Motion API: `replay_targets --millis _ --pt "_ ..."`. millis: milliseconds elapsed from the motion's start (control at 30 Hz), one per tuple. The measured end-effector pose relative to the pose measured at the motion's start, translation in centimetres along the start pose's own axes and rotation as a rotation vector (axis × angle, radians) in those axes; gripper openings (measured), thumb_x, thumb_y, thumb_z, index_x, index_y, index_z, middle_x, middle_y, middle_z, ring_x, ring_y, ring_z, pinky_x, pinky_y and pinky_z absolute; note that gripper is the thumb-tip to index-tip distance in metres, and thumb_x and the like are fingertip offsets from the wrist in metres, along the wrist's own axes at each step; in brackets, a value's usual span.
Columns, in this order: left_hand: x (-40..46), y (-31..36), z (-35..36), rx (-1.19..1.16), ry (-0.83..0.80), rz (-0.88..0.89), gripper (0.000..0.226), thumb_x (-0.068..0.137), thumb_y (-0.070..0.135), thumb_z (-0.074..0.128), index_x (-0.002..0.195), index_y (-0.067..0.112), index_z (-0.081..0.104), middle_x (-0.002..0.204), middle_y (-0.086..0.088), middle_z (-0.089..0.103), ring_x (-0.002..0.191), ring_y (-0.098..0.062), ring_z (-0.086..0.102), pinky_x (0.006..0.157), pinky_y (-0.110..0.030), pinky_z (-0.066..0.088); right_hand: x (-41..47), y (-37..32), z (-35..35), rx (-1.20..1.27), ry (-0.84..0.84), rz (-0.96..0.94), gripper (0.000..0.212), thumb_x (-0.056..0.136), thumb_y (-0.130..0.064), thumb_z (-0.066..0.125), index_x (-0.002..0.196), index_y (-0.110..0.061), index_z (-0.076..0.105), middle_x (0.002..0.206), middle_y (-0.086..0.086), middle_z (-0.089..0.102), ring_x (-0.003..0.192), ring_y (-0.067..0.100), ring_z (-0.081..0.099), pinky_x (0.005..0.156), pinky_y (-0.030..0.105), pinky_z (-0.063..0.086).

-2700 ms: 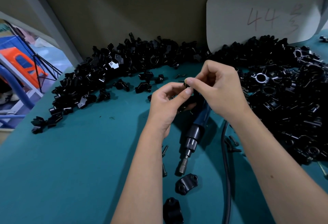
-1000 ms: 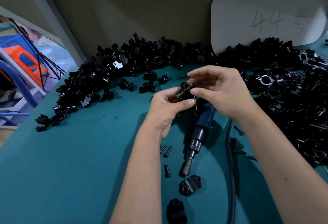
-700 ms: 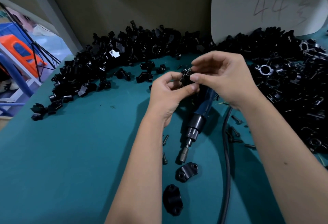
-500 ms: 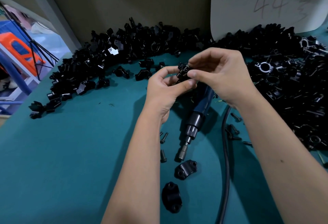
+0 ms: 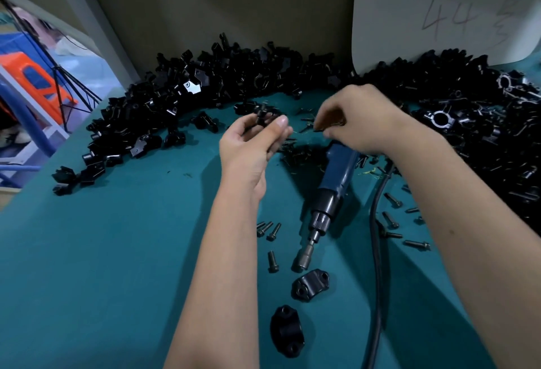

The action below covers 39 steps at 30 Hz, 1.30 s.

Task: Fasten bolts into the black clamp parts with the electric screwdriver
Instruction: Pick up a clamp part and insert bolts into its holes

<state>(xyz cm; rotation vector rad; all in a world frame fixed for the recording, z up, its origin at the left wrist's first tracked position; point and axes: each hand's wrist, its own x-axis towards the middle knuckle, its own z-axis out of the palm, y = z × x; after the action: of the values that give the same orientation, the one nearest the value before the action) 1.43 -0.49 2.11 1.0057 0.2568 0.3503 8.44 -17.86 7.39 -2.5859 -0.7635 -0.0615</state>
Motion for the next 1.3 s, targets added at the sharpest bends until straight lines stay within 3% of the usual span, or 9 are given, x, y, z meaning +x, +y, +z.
replay_targets --millis 67,167,267,433,567,667,767,867,1300 --pt "0.2 0.1 -0.3 -0.086 0.054 -0.006 0.032 0.084 -0.005 0.081 0.112 -0.004 0.064 0.086 -0.007 0.077 0.081 -0.022 0.078 0.073 -0.021 0.059 1.4 -1.3 0.3 -0.138 -0.21 -0.01 0.02 0.085 -0.02 0.085 0.103 -0.026 0.08 0.096 -0.007 0.073 0.093 0.015 0.069 0.086 0.027 0.053" --pt "0.2 0.4 -0.6 -0.156 0.104 -0.018 0.046 0.084 -0.003 0.081 0.125 -0.011 0.061 0.084 -0.007 0.078 0.081 -0.02 0.077 0.072 -0.019 0.059 2.6 -3.0 1.5 -0.254 -0.361 -0.018 0.022 0.078 -0.023 0.09 0.096 -0.026 0.078 0.087 -0.008 0.067 0.089 0.019 0.067 0.083 0.031 0.056" --pt "0.1 0.4 -0.7 -0.162 0.104 -0.04 0.05 0.085 -0.003 0.08 0.129 -0.012 0.058 0.083 -0.006 0.078 0.08 -0.019 0.077 0.071 -0.019 0.059 2.9 -3.3 2.7 -0.275 -0.388 0.001 0.014 0.081 -0.011 0.085 0.088 -0.02 0.079 0.086 -0.003 0.072 0.089 0.021 0.07 0.081 0.035 0.06" --pt "0.0 0.3 -0.5 -0.158 0.08 -0.063 0.049 0.086 -0.003 0.08 0.129 -0.013 0.058 0.082 -0.006 0.079 0.079 -0.019 0.077 0.073 -0.02 0.06 2.4 -3.5 3.3 -0.351 -0.338 0.013 0.008 0.087 -0.011 0.076 0.094 -0.012 0.071 0.092 0.009 0.07 0.087 0.03 0.069 0.077 0.038 0.06" --pt "-0.2 0.5 -0.5 -0.17 0.022 -0.111 0.028 0.086 -0.002 0.079 0.111 -0.005 0.066 0.084 -0.008 0.078 0.079 -0.019 0.077 0.072 -0.019 0.059 2.0 -3.3 2.9 -0.328 -0.297 0.013 0.008 0.089 -0.007 0.072 0.094 -0.013 0.072 0.095 0.009 0.071 0.089 0.03 0.068 0.078 0.036 0.057" --pt "-0.4 0.9 -0.7 -0.276 -0.063 -0.215 0.02 0.077 0.001 0.08 0.095 -0.002 0.072 0.091 -0.014 0.077 0.078 -0.018 0.076 0.067 -0.017 0.059 1.4 -2.2 2.6 -0.104 -0.068 0.032 0.012 0.09 -0.007 0.072 0.093 -0.018 0.075 0.091 0.0 0.073 0.087 0.021 0.069 0.078 0.027 0.053" --pt "-0.8 1.2 -0.7 -0.29 -0.158 -0.346 0.016 0.072 0.002 0.079 0.086 -0.005 0.079 0.098 -0.021 0.076 0.076 -0.02 0.075 0.063 -0.016 0.059 -0.4 -1.3 2.4 0.458 0.294 0.073 0.012 0.09 -0.014 0.079 0.094 -0.026 0.078 0.081 -0.008 0.074 0.076 0.007 0.07 0.073 0.016 0.053" --pt "-1.2 1.1 -0.3 -0.235 -0.205 -0.423 0.007 0.07 0.002 0.079 0.076 0.0 0.08 0.088 -0.018 0.076 0.072 -0.02 0.075 0.059 -0.016 0.058 -2.5 -1.1 2.9 0.899 0.43 0.029 0.013 0.089 -0.014 0.08 0.094 -0.027 0.081 0.083 -0.004 0.078 0.076 0.008 0.072 0.073 0.017 0.055" --pt "-1.7 0.8 0.5 -0.101 -0.247 -0.475 0.004 0.067 0.004 0.077 0.067 0.005 0.081 0.077 -0.012 0.075 0.067 -0.016 0.074 0.057 -0.014 0.057 -4.0 -0.4 3.6 0.997 0.361 0.023 0.01 0.085 -0.013 0.085 0.088 -0.023 0.082 0.079 0.001 0.077 0.073 0.009 0.07 0.071 0.019 0.053"
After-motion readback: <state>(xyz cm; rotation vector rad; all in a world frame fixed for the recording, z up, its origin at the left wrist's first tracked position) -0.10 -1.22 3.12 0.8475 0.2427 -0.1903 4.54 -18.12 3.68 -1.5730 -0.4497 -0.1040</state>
